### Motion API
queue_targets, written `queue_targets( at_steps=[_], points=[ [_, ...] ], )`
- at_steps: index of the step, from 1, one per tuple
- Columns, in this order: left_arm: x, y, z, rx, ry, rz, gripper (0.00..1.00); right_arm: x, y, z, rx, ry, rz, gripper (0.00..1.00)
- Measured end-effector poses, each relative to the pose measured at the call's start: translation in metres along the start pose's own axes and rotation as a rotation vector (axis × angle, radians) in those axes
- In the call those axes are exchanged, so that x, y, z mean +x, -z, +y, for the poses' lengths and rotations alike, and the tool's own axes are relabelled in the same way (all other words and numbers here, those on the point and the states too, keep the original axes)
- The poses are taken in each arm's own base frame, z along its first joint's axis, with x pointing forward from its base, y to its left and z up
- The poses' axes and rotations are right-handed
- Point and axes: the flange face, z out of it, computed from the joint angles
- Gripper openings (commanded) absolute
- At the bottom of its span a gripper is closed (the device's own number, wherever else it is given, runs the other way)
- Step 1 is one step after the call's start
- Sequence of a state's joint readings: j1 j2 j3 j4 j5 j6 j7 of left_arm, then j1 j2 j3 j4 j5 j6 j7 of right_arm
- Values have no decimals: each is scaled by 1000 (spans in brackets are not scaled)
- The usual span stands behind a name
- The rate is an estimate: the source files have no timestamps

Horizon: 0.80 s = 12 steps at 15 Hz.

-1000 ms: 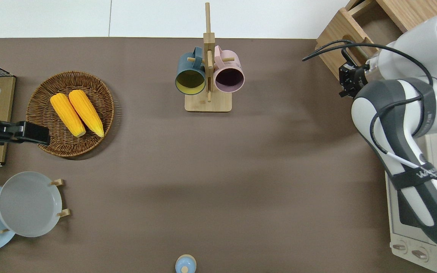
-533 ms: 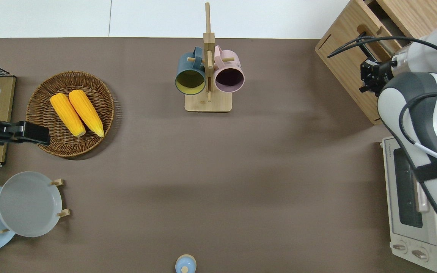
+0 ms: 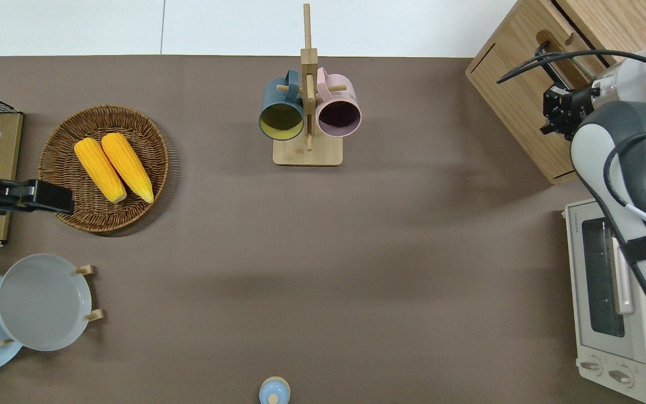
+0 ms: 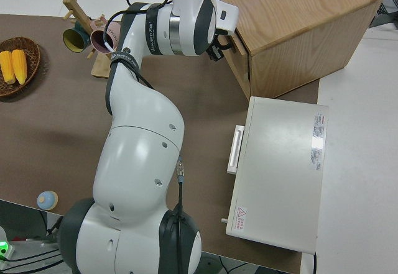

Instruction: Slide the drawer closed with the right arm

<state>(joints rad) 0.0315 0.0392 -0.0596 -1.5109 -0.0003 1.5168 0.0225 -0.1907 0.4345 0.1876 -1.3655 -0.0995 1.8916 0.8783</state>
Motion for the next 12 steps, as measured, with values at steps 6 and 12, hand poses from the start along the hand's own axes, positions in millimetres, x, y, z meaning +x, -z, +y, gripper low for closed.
queue_targets(
  at_steps=[6, 12],
  points=[
    [0, 0, 0, 0, 0, 0, 993, -4, 0, -5, 3, 24, -2, 0],
    [0, 0, 0, 0, 0, 0, 993, -67, 19, -53, 23, 147, -10, 0]
  ],
)
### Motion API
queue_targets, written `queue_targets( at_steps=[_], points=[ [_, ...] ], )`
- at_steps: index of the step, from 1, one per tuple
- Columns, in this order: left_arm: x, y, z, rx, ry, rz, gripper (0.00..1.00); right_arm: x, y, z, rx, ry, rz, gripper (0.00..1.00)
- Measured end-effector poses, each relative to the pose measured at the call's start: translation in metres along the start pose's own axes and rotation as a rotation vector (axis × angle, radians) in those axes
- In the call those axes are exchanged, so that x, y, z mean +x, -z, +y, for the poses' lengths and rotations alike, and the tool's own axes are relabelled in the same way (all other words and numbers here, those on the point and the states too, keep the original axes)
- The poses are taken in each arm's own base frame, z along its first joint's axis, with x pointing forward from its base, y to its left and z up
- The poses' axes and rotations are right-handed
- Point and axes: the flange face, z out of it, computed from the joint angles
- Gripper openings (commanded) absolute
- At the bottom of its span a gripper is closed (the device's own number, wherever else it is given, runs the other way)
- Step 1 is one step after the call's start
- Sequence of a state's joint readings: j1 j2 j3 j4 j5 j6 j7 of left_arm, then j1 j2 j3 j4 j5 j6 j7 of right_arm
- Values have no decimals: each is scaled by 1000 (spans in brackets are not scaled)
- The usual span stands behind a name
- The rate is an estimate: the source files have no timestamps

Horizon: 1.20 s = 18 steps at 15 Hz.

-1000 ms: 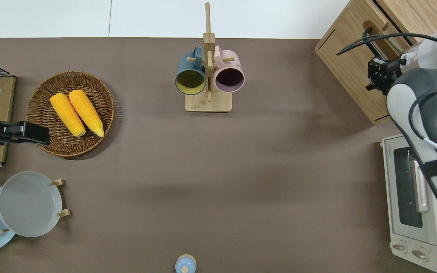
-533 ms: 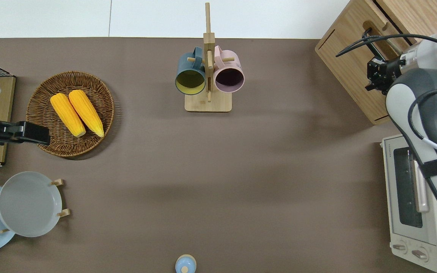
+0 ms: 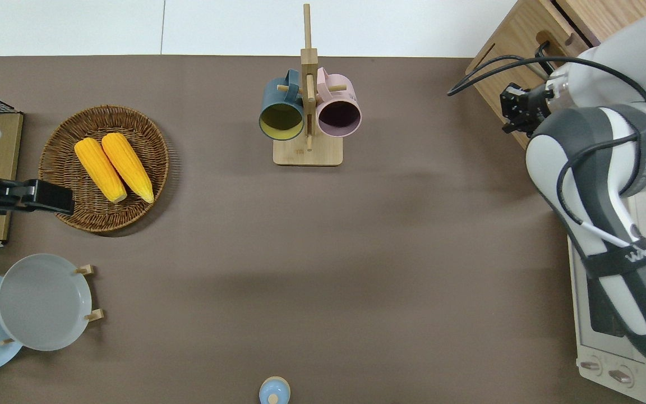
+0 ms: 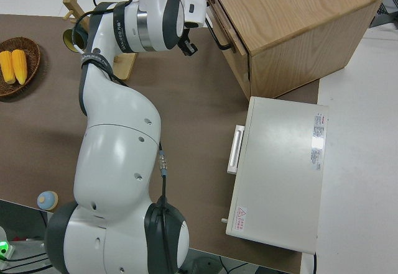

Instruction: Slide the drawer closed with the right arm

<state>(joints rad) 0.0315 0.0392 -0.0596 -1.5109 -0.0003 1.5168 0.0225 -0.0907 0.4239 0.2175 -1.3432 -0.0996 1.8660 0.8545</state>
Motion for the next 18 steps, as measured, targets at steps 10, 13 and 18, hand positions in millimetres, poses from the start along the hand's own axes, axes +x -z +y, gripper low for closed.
queue_targets(
  at_steps=[10, 13, 18],
  points=[
    [0, 0, 0, 0, 0, 0, 993, -110, 93, -28, -68, 481, -52, 4],
    [0, 0, 0, 0, 0, 0, 993, -113, 103, -24, -69, 563, -51, 972],
    [0, 0, 0, 0, 0, 0, 993, -113, 103, -23, -71, 591, -54, 987]
  ],
)
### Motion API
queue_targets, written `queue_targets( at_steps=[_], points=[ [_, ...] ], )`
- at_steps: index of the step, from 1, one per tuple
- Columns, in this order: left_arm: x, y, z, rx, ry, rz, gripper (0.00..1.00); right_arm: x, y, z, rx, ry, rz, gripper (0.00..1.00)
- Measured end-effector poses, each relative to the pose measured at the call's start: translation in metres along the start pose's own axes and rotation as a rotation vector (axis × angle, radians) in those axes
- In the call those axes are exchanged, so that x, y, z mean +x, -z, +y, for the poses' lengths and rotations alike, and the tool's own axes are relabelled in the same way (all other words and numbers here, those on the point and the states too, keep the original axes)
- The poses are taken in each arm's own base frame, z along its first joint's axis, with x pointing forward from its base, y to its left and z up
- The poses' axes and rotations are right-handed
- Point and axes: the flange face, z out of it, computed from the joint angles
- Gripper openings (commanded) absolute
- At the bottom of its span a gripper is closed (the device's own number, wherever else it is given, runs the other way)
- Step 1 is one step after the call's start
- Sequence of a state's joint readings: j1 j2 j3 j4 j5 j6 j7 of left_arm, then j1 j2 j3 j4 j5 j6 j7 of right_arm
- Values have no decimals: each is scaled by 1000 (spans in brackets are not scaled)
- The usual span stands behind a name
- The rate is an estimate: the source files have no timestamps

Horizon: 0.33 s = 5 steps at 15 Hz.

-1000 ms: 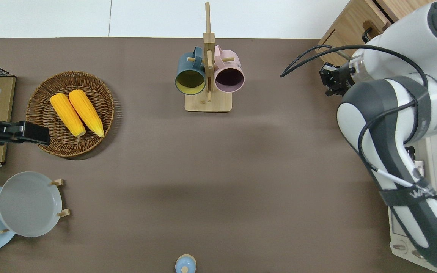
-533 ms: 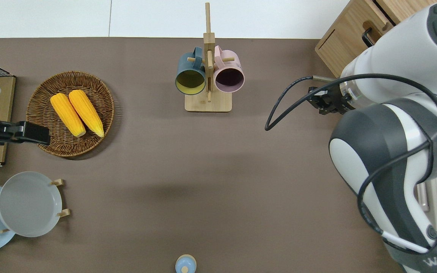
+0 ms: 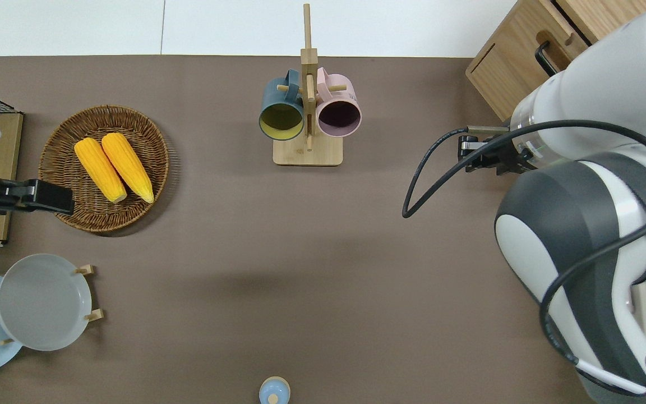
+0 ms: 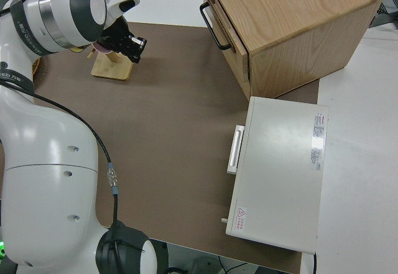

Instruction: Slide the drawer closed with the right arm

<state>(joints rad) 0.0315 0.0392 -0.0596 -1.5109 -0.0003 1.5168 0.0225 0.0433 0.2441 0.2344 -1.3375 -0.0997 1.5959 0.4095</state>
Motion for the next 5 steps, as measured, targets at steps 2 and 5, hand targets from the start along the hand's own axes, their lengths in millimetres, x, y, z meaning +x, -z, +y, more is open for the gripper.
queue_targets(
  at_steps=[2, 5],
  points=[
    [0, 0, 0, 0, 0, 0, 993, 0, 0, 0, 0, 3, 0, 990],
    [0, 0, 0, 0, 0, 0, 993, 2, 0, 5, -2, 5, 0, 990]
  ],
)
